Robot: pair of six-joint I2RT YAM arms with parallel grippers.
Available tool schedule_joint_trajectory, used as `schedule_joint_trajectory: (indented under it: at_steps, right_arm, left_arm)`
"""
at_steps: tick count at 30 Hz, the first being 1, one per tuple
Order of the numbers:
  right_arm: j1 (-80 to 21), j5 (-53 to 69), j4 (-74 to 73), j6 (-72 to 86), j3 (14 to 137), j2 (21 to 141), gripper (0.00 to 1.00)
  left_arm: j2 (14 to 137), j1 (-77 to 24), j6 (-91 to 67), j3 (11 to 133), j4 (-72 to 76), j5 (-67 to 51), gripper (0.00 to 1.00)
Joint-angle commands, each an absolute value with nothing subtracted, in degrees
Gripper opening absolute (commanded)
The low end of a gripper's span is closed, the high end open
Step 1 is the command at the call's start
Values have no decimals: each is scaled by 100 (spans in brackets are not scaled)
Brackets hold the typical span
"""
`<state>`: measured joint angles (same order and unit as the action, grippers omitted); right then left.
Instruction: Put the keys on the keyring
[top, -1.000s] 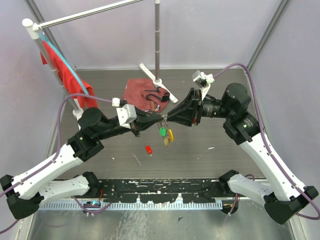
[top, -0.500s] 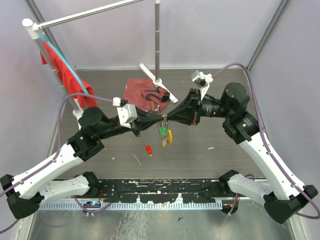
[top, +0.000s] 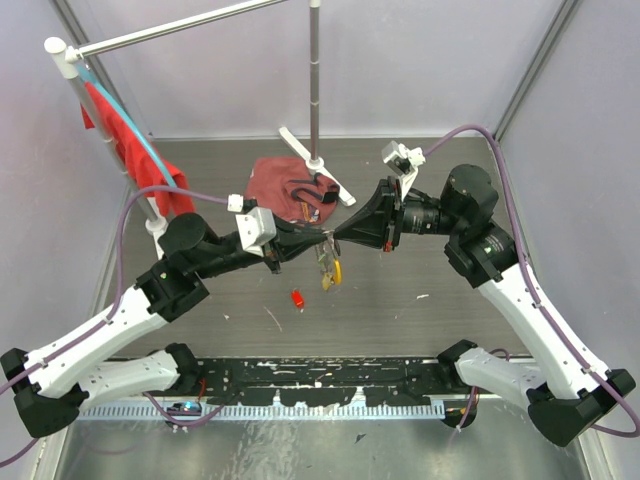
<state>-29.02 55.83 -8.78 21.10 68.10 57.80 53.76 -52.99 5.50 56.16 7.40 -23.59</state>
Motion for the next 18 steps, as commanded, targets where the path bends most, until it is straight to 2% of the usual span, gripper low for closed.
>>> schedule_joint_trajectory:
  at_steps: [1, 18]
  right_arm:
    - [-2892, 5558, -757, 2034, 7089, 5742, 1]
    - [-2892, 5440, -1112, 1802, 7143, 5747, 1]
  left_arm:
    - [5313, -5306, 544, 5898, 966, -2433, 0]
    - [5137, -5315, 580, 5714, 1174, -2272, 0]
